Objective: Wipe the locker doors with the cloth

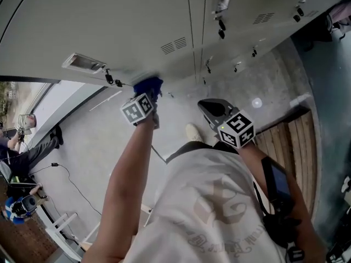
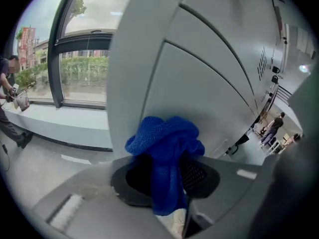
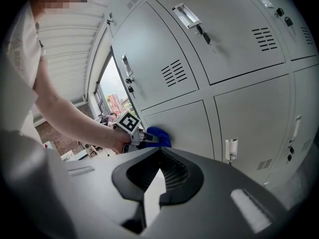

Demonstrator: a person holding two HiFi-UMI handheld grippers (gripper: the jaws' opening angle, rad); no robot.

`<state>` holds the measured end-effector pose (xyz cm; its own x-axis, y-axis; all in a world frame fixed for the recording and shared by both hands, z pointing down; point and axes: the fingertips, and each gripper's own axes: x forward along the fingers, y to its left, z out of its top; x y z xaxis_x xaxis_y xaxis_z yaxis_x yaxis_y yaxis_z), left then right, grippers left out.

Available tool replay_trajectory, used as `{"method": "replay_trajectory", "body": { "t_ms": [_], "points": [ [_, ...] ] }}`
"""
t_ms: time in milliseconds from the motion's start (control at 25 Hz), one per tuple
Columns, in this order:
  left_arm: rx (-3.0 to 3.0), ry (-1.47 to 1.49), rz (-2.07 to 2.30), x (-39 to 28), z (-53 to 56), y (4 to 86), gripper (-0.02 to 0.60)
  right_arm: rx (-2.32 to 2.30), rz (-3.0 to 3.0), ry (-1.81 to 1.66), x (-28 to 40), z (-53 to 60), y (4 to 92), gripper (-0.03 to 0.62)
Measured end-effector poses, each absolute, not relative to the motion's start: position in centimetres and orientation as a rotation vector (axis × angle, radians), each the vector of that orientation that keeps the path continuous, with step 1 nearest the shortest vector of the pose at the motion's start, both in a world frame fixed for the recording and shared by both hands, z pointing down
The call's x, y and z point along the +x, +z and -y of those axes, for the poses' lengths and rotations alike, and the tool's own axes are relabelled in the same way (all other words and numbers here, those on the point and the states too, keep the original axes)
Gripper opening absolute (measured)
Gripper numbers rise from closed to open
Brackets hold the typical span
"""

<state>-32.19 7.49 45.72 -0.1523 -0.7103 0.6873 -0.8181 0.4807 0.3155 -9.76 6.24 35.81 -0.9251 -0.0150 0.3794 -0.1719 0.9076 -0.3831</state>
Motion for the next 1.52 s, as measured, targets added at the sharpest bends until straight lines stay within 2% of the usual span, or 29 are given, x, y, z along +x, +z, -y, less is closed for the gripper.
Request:
{"method": "replay_trajectory", "body": {
  "t_ms": [600,1000,1240,1520],
  "points": [
    [1.319,0.118,1.711,-22.9,2.4,48.9,0.133,0.291,2.696,0.658,-4.2,1.1,36.4,0.006],
    [1.439,0.069,1.63,-17.8,7.3,48.9,0.132,0.306,2.666,0.708,-1.9,2.2,36.8,0.006],
    [1.463,0.052,1.638,-17.8,7.3,49.6,0.132,0.284,2.645,0.711,-2.3,0.7,37.6,0.006],
    [1.372,0.036,1.719,-20.8,4.3,50.2,0.13,0.277,2.663,0.718,-3.7,-1.0,37.7,0.006]
  ]
}}
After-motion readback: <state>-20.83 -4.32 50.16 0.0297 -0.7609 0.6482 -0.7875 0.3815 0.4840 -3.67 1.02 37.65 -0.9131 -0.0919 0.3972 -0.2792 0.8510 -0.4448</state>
